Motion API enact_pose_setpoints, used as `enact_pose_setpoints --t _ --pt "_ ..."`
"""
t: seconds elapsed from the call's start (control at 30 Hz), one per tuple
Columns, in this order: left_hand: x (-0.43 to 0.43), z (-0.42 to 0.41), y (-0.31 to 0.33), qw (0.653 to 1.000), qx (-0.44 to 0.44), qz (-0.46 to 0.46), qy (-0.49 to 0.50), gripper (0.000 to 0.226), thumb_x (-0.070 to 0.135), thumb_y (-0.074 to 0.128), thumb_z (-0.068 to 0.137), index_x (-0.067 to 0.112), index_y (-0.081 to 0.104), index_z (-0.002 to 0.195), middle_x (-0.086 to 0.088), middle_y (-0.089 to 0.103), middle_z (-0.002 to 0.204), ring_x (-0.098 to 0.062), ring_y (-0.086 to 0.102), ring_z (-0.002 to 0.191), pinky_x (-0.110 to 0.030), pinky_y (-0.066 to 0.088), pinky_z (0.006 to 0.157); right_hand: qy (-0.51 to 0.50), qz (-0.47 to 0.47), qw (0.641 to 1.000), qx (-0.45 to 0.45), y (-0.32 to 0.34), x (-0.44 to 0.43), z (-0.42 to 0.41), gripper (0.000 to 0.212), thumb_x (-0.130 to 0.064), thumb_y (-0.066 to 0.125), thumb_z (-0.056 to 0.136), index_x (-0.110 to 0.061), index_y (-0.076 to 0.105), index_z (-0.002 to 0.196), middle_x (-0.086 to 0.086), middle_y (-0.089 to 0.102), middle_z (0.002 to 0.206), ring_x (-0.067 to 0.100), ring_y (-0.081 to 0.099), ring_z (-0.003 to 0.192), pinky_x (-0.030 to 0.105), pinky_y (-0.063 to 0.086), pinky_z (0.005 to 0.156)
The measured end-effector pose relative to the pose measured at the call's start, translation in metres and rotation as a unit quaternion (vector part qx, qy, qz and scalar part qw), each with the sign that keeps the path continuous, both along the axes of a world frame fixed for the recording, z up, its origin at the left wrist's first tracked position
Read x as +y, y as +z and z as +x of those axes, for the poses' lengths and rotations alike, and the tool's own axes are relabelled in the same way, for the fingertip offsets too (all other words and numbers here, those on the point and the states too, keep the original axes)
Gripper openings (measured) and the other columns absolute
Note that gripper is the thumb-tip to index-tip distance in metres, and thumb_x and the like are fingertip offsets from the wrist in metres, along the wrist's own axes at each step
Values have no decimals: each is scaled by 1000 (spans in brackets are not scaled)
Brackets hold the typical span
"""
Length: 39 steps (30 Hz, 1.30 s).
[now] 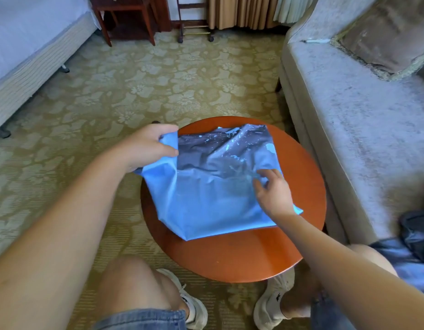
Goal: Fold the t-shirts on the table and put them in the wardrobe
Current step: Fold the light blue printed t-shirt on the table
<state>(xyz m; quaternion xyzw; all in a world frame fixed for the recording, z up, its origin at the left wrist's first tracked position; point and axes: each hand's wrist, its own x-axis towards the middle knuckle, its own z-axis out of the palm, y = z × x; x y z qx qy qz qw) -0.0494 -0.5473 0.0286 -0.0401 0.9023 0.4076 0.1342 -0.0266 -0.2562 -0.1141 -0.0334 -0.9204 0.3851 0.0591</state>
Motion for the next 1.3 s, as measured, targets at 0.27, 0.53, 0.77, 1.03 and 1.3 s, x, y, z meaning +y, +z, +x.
enact_pose_setpoints --t 0.27,0.53,0.77,1.03,1.3 --pt "128 -8 -6 990 -78 -106 -57 79 14 69 87 22 26 153 -4 25 158 -22 37 132 -29 35 101 -34 -344 914 -211 10 66 9 33 -38 40 104 -12 51 120 10 58 101 17 54 71 27 46 62" --pt "221 -4 -54 990 -122 -70 -15 62 7 54 89 11 32 147 -11 49 127 -27 54 99 -32 46 77 -31 -419 869 -261 4 79 3 58 -54 28 101 -11 46 137 11 59 108 16 58 77 23 50 65" --pt "253 3 -87 994 -101 22 -41 81 20 59 92 28 11 156 5 22 157 -22 46 132 -39 50 99 -7 -405 879 -252 5 83 4 58 -58 31 100 -14 57 128 2 65 106 11 64 85 26 54 77" --pt "207 37 -128 976 55 -198 70 63 26 47 98 19 19 154 -7 23 158 -30 24 143 -43 22 113 15 -366 900 -236 3 84 5 44 -14 64 91 -10 52 132 1 66 110 12 65 89 26 54 81" --pt "152 58 -165 955 1 -294 48 77 58 27 99 17 -6 156 -4 -6 164 -22 -7 150 -54 -2 118 36 -51 995 -73 10 67 7 49 -19 57 85 -10 52 133 9 57 121 27 57 108 29 43 84"
